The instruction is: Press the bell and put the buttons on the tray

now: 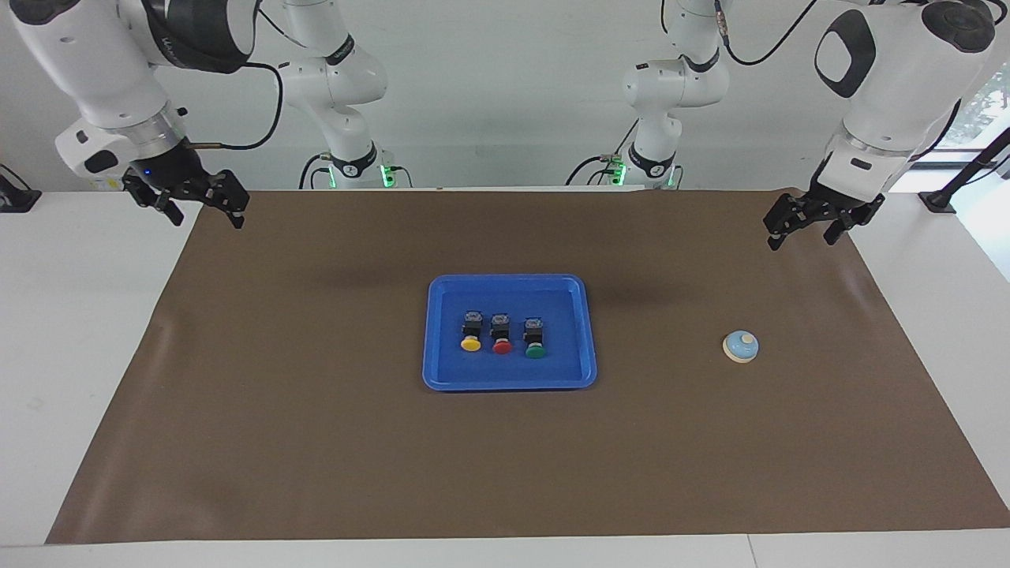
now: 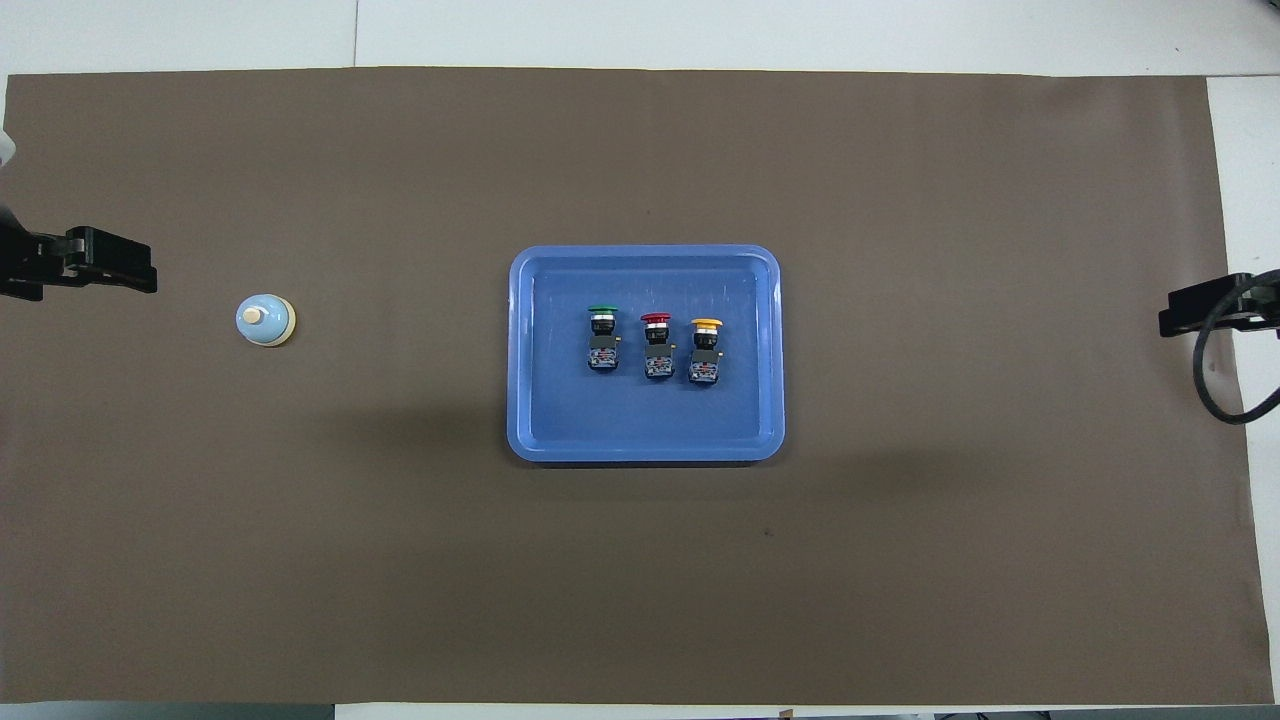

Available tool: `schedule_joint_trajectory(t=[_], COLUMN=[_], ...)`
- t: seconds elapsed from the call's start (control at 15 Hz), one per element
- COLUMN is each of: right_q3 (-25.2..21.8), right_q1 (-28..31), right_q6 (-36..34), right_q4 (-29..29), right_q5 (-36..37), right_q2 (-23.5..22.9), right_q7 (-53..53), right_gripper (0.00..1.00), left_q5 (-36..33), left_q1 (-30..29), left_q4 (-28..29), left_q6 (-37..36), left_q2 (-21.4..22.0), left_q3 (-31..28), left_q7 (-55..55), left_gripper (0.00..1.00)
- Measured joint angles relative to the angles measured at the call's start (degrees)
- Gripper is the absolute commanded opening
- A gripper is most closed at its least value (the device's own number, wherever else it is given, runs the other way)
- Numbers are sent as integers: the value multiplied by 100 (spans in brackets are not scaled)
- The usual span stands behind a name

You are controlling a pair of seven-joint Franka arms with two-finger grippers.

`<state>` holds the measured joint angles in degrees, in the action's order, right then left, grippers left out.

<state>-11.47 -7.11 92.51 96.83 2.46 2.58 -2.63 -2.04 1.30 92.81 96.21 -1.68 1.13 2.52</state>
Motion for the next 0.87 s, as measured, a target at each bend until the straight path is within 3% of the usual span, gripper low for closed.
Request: schedule_joint_trajectory(t=[0.87], right_q3=[38], right_q1=[20], right_q6=[-10], right_q4=[0], right_q5=[13], right_q2=[0], right_q7=[1], right_gripper=[100], left_q5=[0], left_q1=[0], left_q4=[0], left_q6=[0], left_q2=[0], left_q3=[1], left_q7=[0], left_gripper=[100])
